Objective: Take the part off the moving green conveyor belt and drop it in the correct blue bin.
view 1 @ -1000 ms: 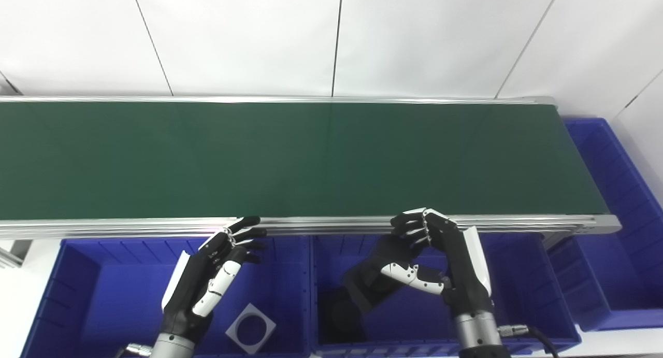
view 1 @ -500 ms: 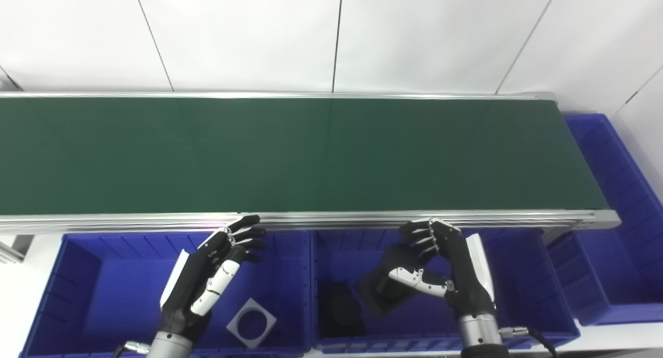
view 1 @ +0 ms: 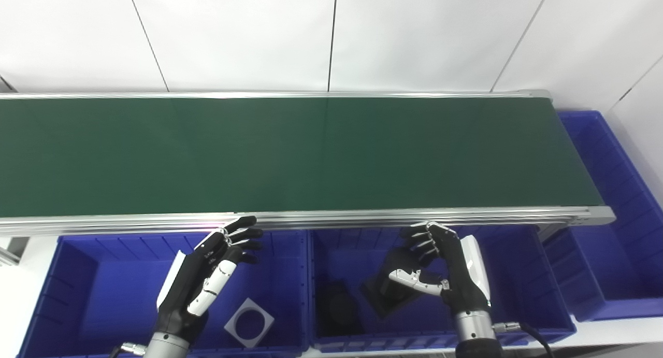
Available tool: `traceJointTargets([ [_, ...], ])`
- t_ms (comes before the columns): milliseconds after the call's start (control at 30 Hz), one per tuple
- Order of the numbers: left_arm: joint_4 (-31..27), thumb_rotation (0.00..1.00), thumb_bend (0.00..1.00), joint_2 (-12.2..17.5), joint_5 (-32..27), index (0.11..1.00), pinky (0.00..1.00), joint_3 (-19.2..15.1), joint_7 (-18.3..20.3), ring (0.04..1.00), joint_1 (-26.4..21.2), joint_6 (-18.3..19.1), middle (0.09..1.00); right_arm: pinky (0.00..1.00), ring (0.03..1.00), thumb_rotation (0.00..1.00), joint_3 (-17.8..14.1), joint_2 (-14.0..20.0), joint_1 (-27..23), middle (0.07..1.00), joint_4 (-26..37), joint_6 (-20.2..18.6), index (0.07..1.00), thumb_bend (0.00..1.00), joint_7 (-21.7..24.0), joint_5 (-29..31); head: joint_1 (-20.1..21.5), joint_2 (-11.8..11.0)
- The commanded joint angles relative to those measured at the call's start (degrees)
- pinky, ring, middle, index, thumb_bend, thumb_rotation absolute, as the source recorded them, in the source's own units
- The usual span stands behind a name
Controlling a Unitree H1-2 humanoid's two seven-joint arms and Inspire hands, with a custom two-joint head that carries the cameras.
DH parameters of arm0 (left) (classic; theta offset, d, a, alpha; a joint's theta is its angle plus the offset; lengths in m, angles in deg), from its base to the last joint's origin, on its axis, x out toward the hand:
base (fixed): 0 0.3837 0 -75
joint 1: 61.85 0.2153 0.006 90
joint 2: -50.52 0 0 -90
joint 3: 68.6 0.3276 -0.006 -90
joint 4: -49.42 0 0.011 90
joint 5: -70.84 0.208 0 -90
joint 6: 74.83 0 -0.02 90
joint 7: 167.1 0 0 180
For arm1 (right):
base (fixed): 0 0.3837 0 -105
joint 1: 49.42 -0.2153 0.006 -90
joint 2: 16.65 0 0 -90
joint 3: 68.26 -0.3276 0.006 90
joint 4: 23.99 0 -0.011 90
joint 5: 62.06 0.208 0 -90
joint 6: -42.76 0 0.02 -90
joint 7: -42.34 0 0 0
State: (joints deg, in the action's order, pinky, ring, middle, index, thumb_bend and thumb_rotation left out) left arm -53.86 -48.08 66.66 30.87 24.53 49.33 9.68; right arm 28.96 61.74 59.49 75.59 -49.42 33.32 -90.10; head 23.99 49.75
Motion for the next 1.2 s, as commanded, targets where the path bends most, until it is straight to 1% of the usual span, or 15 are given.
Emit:
traceJointTargets([
  [0, -1.2, 0.73, 0.6, 0.2, -0.5, 0.791, 0.61, 0.1, 0.5, 0.692, -0.6, -1.4, 0.742, 0.34, 0.442, 0.0, -0.2, -0.1, -1.0, 0.51, 0.5, 4.3, 0.527, 0.5, -1.9, 0.0, 0.0, 0.0],
  [167, -1.5, 0.73, 0.61, 0.0, -0.4, 0.791, 0.61, 0.2, 0.4, 0.693, -0.6, -0.8, 0.746, 0.34, 0.465, 0.0, -0.4, -0.6, -1.4, 0.534, -1.0, 5.0, 0.514, 0.5, -2.8, 1.1, -0.3, -0.1],
  [200, -1.6, 0.73, 0.6, -0.1, -0.3, 0.791, 0.61, 0.2, 0.3, 0.69, -0.5, -0.8, 0.743, 0.49, 0.608, 0.02, 0.0, 0.0, -1.4, 0.655, -0.5, 3.8, 0.63, 0.63, -1.3, 1.2, -0.3, -0.1],
  [233, -1.6, 0.73, 0.6, -0.1, -0.2, 0.791, 0.61, 0.2, 0.3, 0.689, -0.5, -0.9, 0.742, 0.52, 0.636, 0.03, 0.5, 0.6, -1.4, 0.679, -0.1, 2.8, 0.655, 0.66, 0.0, 1.0, -0.3, -0.1],
  [300, -1.5, 0.73, 0.58, 0.0, 0.0, 0.792, 0.61, 0.2, 0.3, 0.689, -0.5, -1.1, 0.742, 0.66, 0.75, 0.12, 1.5, 1.4, -1.4, 0.783, 0.7, 0.8, 0.771, 0.74, 1.9, -0.3, -0.3, -0.1],
  [333, -1.6, 0.73, 0.58, 0.0, 0.0, 0.792, 0.61, 0.3, 0.3, 0.691, -0.5, -1.0, 0.743, 0.7, 0.785, 0.17, 1.9, 1.7, -1.4, 0.817, 1.0, 0.0, 0.813, 0.76, 2.2, -1.6, -0.3, -0.1],
  [367, -1.6, 0.73, 0.58, 0.0, 0.1, 0.793, 0.61, 0.3, 0.3, 0.693, -0.5, -0.8, 0.744, 0.73, 0.818, 0.26, 2.2, 1.8, -1.4, 0.851, 1.3, -0.4, 0.863, 0.77, 2.4, -2.7, -0.3, -0.1],
  [433, -1.6, 0.73, 0.58, 0.0, 0.0, 0.793, 0.62, 0.2, 0.3, 0.694, -0.6, -0.6, 0.745, 0.76, 0.843, 0.33, 2.6, 2.1, -1.5, 0.877, 1.3, -0.4, 0.901, 0.77, 2.3, -4.0, -0.5, -0.3],
  [500, -1.6, 0.72, 0.58, -0.2, -0.2, 0.793, 0.61, 0.2, 0.2, 0.691, -0.6, -0.6, 0.744, 0.79, 0.881, 0.42, 2.9, 2.3, -1.6, 0.933, 1.2, -0.2, 0.967, 0.78, 2.2, -5.1, -0.6, -0.3],
  [567, -1.5, 0.72, 0.58, -0.2, -0.1, 0.793, 0.61, 0.2, 0.2, 0.69, -0.6, -0.6, 0.743, 0.79, 0.885, 0.43, 3.1, 2.5, -1.7, 0.944, 1.2, -0.6, 0.982, 0.79, 2.4, -6.3, -0.6, -0.3],
  [700, -1.3, 0.73, 0.57, -0.2, 0.3, 0.787, 0.61, 0.3, 0.2, 0.689, -0.9, -0.8, 0.742, 0.76, 0.869, 0.41, 3.1, 2.5, -1.8, 0.935, 0.8, -0.3, 0.987, 0.8, 2.5, -6.7, -0.8, -0.5],
  [833, -0.6, 0.71, 0.53, -0.3, 0.2, 0.782, 0.6, 0.3, 0.2, 0.685, -1.1, -1.2, 0.738, 0.79, 0.872, 0.39, 2.9, 2.4, -1.9, 0.924, 0.3, 0.4, 0.98, 0.81, 2.1, -6.3, -1.0, -0.8],
  [1000, -0.5, 0.71, 0.53, -0.5, 0.3, 0.784, 0.61, 0.5, 0.2, 0.688, -1.1, -1.1, 0.742, 0.8, 0.865, 0.37, 2.7, 2.3, -1.8, 0.916, 0.5, 0.9, 0.976, 0.81, 1.7, -5.9, -1.7, -1.2],
  [1067, -0.2, 0.71, 0.52, -0.5, 0.5, 0.785, 0.61, 0.6, 0.2, 0.689, -1.2, -1.5, 0.743, 0.79, 0.857, 0.38, 2.6, 2.2, -1.7, 0.909, 0.3, 1.9, 0.968, 0.81, 1.3, -5.2, -2.3, -1.5],
  [1167, 0.4, 0.71, 0.5, -0.5, 0.6, 0.785, 0.61, 0.7, 0.2, 0.687, -1.4, -1.9, 0.742, 0.74, 0.823, 0.4, 2.9, 2.2, -1.5, 0.88, 0.5, 3.1, 0.931, 0.79, 1.1, -4.2, -2.9, -1.7],
])
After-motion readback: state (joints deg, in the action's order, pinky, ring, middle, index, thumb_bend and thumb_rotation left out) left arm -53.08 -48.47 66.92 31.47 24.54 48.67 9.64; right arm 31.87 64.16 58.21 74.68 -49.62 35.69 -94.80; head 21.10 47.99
